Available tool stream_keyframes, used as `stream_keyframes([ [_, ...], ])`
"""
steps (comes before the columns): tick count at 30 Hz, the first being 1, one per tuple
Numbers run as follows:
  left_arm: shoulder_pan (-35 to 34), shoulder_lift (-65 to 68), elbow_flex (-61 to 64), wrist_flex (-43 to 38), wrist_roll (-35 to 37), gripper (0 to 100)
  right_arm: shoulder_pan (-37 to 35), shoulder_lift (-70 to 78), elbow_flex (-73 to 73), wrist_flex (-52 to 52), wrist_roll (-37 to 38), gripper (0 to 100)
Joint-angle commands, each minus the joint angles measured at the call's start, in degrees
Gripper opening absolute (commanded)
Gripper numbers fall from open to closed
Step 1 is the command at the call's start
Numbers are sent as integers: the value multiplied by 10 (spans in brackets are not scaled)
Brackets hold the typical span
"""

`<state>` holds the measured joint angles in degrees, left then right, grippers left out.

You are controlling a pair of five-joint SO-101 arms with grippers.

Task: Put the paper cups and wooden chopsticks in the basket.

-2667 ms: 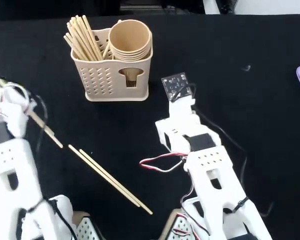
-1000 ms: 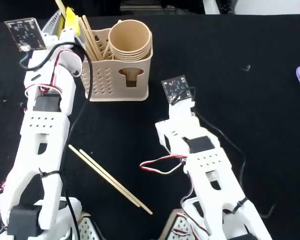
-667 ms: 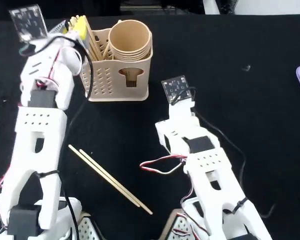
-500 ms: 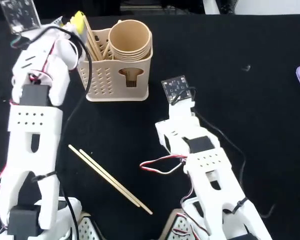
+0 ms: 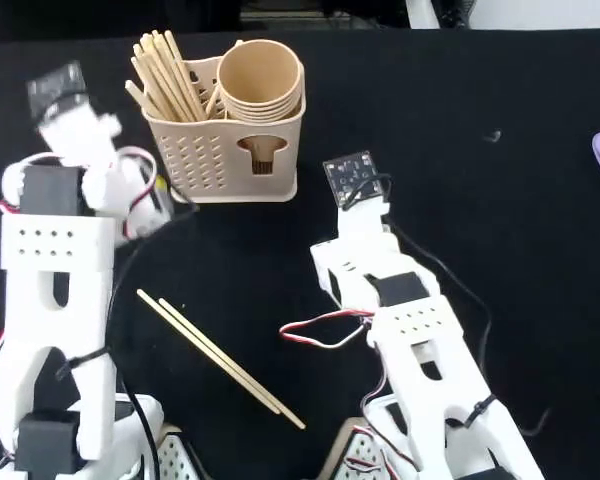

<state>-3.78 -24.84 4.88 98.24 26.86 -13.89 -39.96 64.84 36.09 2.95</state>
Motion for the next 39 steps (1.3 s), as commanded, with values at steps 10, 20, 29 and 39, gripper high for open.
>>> stream_keyframes([
  [10,22,-3,362,-189,62,160,4,-20,-3,-15,2,184],
  [20,23,4,497,-361,104,161,4,-19,-4,-15,2,184],
  [29,22,4,518,-418,122,161,4,-20,-3,-15,2,184],
  [39,24,4,531,-418,151,256,4,-21,-3,-15,2,184],
])
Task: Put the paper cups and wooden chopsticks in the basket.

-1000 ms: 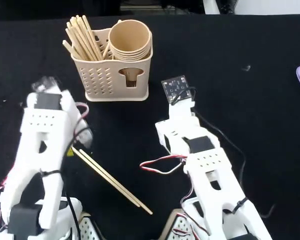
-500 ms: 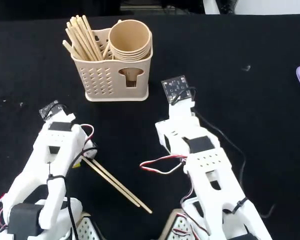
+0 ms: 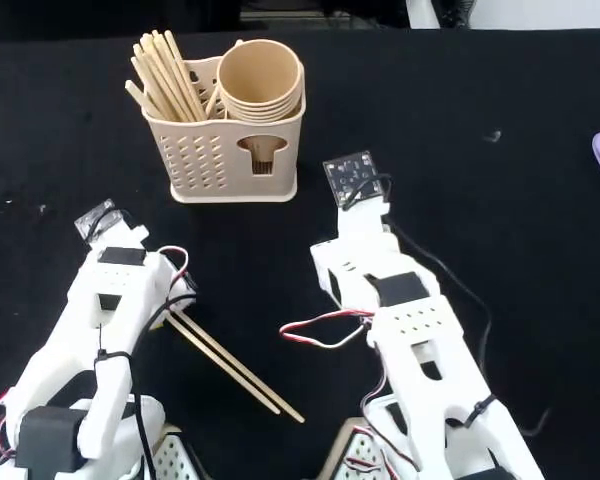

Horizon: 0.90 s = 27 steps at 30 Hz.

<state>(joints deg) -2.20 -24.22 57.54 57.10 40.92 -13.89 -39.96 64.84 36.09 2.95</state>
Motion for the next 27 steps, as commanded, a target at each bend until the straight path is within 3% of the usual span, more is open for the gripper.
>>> stream_keyframes([
  [1,14,-3,7,-7,11,256,4,-21,-3,-15,2,184],
  [11,29,-3,30,-9,14,256,5,-21,-3,-15,2,184],
  [15,29,-4,50,-46,16,256,5,-21,-3,-15,2,184],
  [27,29,-6,56,-56,69,255,7,-22,-3,-15,2,184],
])
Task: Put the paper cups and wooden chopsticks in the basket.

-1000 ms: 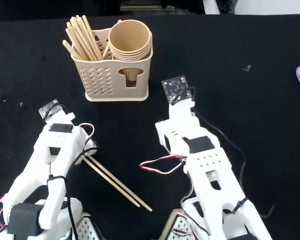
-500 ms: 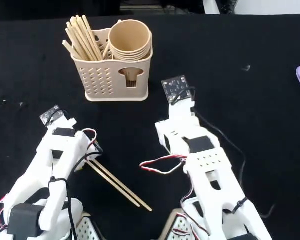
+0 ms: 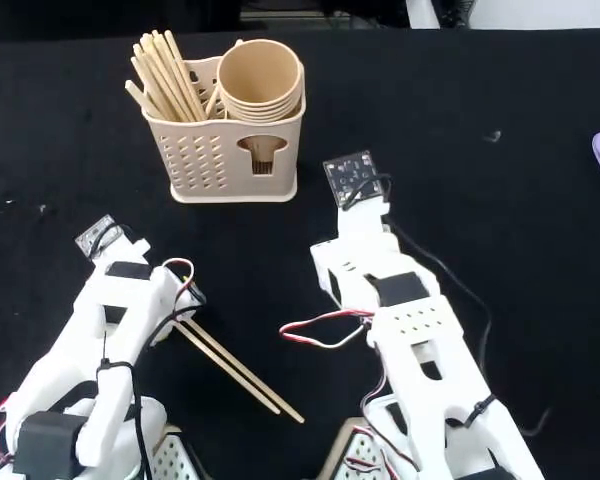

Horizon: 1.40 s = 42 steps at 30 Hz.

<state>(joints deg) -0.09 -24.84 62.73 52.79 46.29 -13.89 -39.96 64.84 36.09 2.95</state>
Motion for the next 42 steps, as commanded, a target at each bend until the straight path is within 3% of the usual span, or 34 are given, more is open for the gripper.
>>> stream_keyframes([
  [1,7,0,4,-13,20,249,7,-22,-3,-15,2,184],
  [7,8,4,0,-14,20,26,8,-22,-3,-15,2,184],
  [12,8,4,2,-15,15,91,8,-22,-3,-15,2,184],
  [25,6,3,3,-36,13,90,8,-22,-3,-15,2,184],
  [31,-63,1,-1,-91,-25,25,8,-22,-3,-15,2,184],
  [42,-204,-3,-53,-194,-131,30,8,-22,-3,-15,2,184],
])
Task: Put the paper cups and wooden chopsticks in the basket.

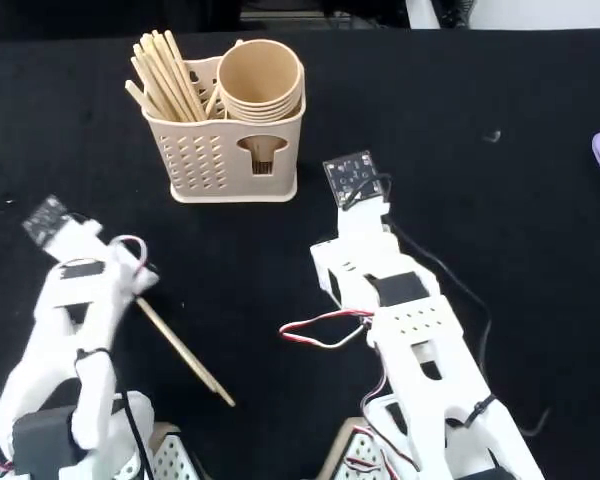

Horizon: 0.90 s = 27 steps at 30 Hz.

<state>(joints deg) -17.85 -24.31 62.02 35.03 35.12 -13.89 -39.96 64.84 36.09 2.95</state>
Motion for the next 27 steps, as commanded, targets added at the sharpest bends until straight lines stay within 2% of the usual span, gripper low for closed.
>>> stream_keyframes([
  [1,-29,-8,-52,-15,-23,30,8,-22,-3,-15,2,184],
  [6,-11,-2,-39,-11,-25,34,8,-22,-3,-15,2,184],
  [14,41,-4,-26,64,-22,34,8,-22,-3,-15,3,184],
  [27,44,-2,2,68,-25,34,8,-22,-3,-15,3,184],
])
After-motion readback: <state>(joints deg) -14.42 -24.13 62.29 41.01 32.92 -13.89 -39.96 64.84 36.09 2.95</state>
